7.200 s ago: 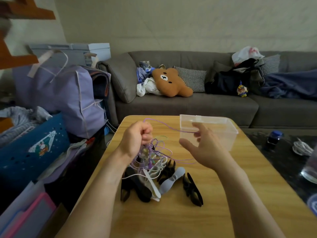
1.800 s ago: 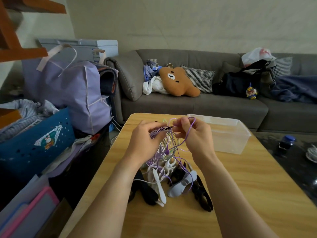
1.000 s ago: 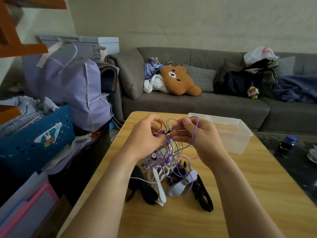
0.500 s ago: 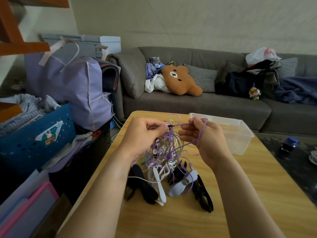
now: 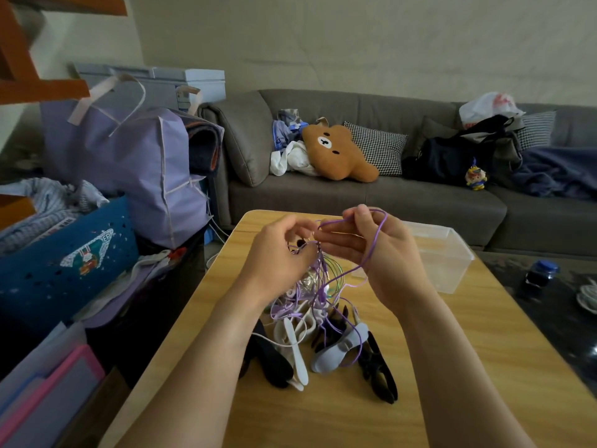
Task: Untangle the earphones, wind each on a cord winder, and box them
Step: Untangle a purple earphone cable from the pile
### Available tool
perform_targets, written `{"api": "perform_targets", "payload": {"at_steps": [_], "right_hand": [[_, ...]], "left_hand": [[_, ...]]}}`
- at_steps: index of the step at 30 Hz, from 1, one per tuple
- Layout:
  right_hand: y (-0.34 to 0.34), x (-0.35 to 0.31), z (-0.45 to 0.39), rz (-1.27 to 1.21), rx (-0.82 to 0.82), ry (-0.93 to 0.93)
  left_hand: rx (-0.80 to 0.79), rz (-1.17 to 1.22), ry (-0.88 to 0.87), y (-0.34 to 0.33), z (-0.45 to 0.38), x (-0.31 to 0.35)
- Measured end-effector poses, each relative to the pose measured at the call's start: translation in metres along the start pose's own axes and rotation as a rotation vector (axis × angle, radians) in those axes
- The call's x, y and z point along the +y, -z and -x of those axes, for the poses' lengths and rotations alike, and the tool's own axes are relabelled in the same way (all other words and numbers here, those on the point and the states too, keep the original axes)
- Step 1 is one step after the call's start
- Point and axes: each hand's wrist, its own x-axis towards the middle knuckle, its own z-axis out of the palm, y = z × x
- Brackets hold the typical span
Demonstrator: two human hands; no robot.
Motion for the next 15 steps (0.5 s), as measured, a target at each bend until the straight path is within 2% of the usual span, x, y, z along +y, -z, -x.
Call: {"api": "perform_targets", "payload": {"at_steps": [4,7,10,15], "right_hand": [[-0.002,-0.008,0.002,0.136,-0.024,0.049],[0.003,-0.011,-0.001,0.177,0.06,0.103],[0.007,-0.012,-0.003,0.164,0.119,0.162],[0.004,-0.005,-0.003,0.073,0.071,0.183]], "left_hand": [[-0.116,-0.026,-0.163,-0.004,0.0,0.001],[-0.194,-0.057,-0.068,-0.008,0.006,-0.006],[-0.184,-0.034,0.029,-0.008,0.007,-0.013],[-0.193,-0.093,0.0,-0.004,0.003,-0.012]]}}
